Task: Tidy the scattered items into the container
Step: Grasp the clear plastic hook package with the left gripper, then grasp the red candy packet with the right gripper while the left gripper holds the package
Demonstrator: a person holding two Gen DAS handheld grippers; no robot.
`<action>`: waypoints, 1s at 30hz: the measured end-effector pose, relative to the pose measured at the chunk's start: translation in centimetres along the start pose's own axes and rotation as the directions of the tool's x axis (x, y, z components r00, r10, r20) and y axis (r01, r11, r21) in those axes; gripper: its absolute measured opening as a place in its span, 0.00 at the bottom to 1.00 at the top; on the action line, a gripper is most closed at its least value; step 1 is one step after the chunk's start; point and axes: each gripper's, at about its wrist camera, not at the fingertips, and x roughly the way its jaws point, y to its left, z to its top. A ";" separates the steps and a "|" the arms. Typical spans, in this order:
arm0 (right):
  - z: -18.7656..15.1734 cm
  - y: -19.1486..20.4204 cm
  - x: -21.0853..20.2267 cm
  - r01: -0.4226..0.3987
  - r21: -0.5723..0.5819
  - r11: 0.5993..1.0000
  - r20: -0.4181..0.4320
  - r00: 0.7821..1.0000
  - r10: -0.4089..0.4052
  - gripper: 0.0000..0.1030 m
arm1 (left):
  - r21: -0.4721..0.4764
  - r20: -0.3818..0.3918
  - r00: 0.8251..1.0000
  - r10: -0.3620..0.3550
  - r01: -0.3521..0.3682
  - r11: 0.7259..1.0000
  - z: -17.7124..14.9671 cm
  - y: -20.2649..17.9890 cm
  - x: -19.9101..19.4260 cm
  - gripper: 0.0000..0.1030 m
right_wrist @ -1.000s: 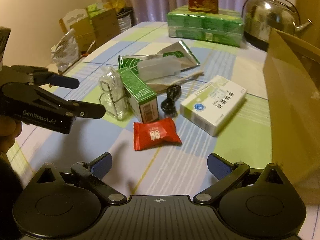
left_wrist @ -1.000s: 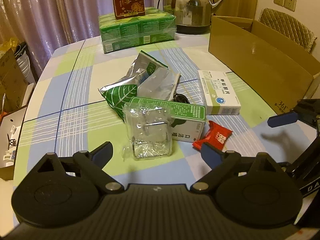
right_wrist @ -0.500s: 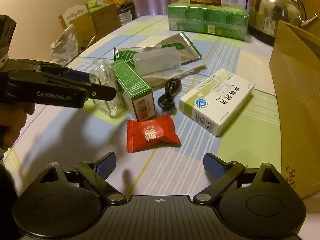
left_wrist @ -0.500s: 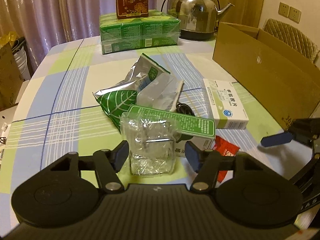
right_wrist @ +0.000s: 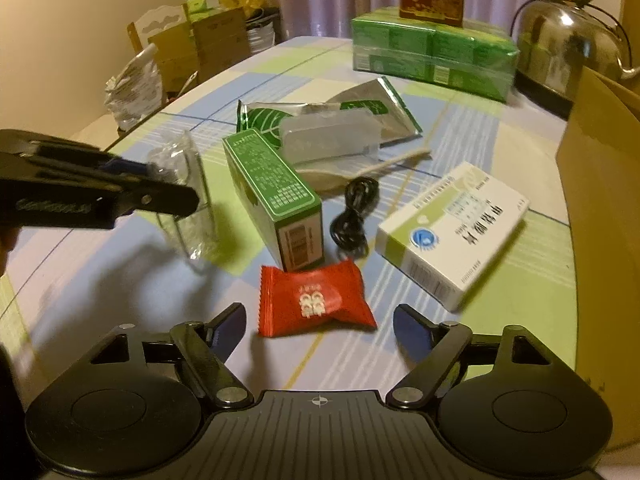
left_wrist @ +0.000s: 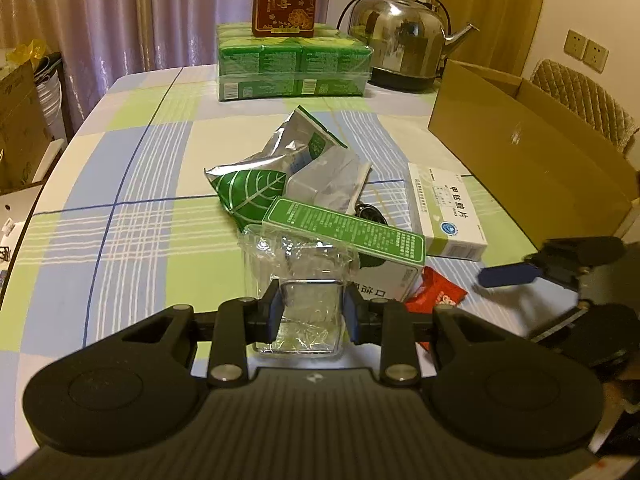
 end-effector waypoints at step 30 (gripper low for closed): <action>-0.2 0.9 0.6 0.033 -0.022 0.999 0.023 0.999 -0.032 0.33 | 0.023 -0.027 0.999 -0.041 0.042 0.999 -1.4 -1.7 -0.8 0.25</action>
